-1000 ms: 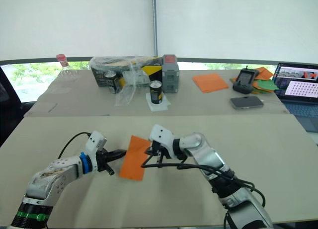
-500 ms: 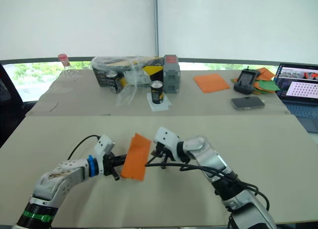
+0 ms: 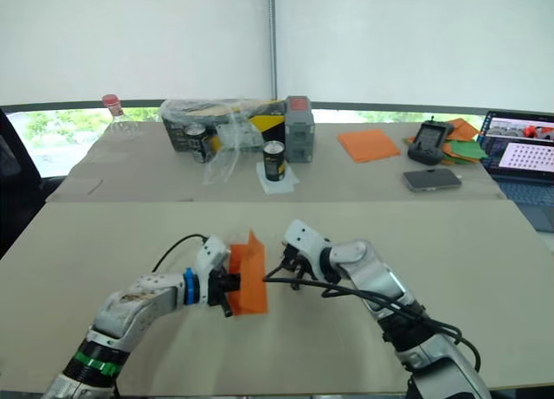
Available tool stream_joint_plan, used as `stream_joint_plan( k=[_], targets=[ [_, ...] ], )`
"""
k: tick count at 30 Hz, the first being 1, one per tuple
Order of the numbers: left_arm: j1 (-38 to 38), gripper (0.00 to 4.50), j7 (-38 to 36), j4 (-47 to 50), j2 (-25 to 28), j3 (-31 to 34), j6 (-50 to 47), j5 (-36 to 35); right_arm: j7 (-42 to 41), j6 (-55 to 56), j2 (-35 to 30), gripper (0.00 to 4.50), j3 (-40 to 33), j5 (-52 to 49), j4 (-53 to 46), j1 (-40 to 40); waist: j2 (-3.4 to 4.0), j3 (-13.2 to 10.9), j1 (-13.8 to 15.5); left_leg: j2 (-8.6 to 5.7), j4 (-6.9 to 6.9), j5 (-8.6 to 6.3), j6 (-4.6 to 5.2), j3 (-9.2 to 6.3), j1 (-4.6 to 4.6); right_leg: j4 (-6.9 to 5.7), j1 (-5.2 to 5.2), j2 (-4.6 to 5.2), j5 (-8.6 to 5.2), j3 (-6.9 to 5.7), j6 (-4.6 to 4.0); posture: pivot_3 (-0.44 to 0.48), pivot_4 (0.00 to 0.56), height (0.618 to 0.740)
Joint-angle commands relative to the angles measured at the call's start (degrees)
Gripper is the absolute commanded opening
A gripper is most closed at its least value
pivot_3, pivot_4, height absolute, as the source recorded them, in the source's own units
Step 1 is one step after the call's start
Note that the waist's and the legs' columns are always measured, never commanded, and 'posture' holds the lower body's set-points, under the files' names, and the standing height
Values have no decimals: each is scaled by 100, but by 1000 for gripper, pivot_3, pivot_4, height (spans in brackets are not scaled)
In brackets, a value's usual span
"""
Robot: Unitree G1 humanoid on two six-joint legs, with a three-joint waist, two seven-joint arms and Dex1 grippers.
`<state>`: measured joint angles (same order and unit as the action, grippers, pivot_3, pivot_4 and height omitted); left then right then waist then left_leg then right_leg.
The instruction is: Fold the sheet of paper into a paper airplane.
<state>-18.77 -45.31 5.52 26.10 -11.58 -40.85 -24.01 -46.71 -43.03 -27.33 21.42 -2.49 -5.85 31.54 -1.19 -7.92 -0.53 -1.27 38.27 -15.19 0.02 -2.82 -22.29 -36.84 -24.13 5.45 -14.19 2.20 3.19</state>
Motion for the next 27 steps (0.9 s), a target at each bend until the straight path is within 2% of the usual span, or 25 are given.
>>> stream_joint_plan(
  k=[1, 7, 13, 19, 27],
  targets=[
    [-171, 0, -156, -221, -80, -315, 92, 206, 199, -372, -187, 28, -377, -55, -429, -136, 0, 0, 11, -1, 3, -1, 1, 0, 0, 0, 1, 0, 0, 0, 0, 0, 150, 740],
    [-458, 0, -479, -601, -138, -709, 299, 506, 441, -880, -445, 28, -918, -222, -1102, -351, -1, 0, -8, -1, 9, -3, 5, 2, 0, 0, 5, 0, 0, 2, 0, 0, 150, 740],
    [-624, 0, -632, -887, -190, -790, 429, 661, 503, -999, -696, 28, -1293, -399, -1716, -361, -1, 1, -14, 0, 16, -5, 9, 2, 0, -1, 9, -2, 0, 1, 1, 0, 150, 740],
    [-578, 0, -638, -927, -117, -640, 492, 724, 419, -730, -456, 28, -983, -670, -1827, -464, -1, 1, -24, 5, 33, -7, 13, 2, 1, -9, 12, -8, -1, 2, 1, 0, 150, 740],
    [-261, 0, -158, -640, -166, -195, 502, 702, 500, -294, 12, 28, -347, -628, -968, -622, -1, 1, -38, 10, 51, -9, 16, 3, 3, -20, 14, -12, -1, 4, 1, 0, 150, 740]
  ],
)
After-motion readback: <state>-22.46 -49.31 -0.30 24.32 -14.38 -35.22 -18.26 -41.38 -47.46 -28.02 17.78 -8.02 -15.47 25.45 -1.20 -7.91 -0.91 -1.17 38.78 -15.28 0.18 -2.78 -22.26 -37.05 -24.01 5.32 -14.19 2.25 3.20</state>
